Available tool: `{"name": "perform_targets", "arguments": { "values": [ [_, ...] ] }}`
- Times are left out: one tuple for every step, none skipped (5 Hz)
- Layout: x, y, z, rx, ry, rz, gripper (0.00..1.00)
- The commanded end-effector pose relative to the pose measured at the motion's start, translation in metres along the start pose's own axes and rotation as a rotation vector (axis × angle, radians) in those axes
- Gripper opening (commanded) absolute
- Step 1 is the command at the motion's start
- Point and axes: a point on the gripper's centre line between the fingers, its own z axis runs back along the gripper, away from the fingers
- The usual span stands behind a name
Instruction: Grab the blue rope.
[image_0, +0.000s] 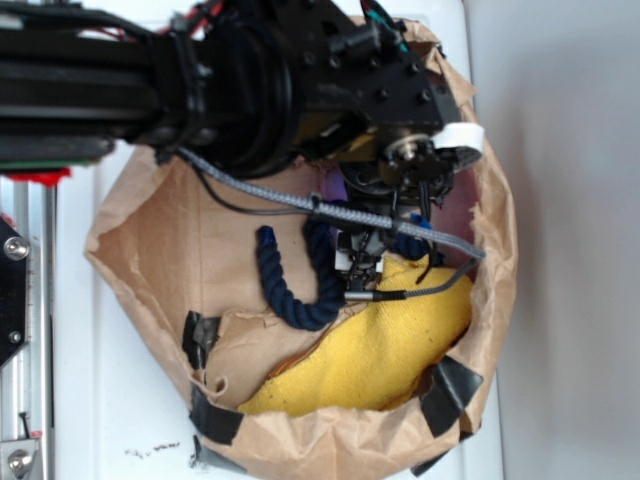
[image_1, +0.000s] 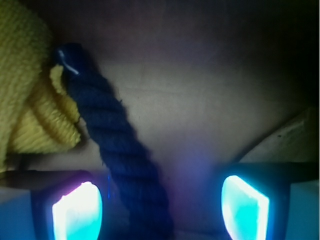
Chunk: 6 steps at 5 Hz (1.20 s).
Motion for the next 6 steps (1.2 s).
{"name": "perform_targets", "arguments": {
  "values": [
    [0.026, -0.011, 0.005, 0.006, -0.069, -0.010, 1.00],
    [0.026, -0.014, -0.002, 0.022, -0.083, -0.014, 1.00],
    [0.023, -0.019, -0.008, 0.057, -0.075, -0.014, 1.00],
    [0.020, -0.022, -0.008, 0.081, -0.095, -0.004, 0.00],
    [0.020, -0.021, -0.006, 0.077, -0.100, -0.006, 0.00],
    [0.019, -0.021, -0.004, 0.071, -0.102, -0.008, 0.00]
  ]
}}
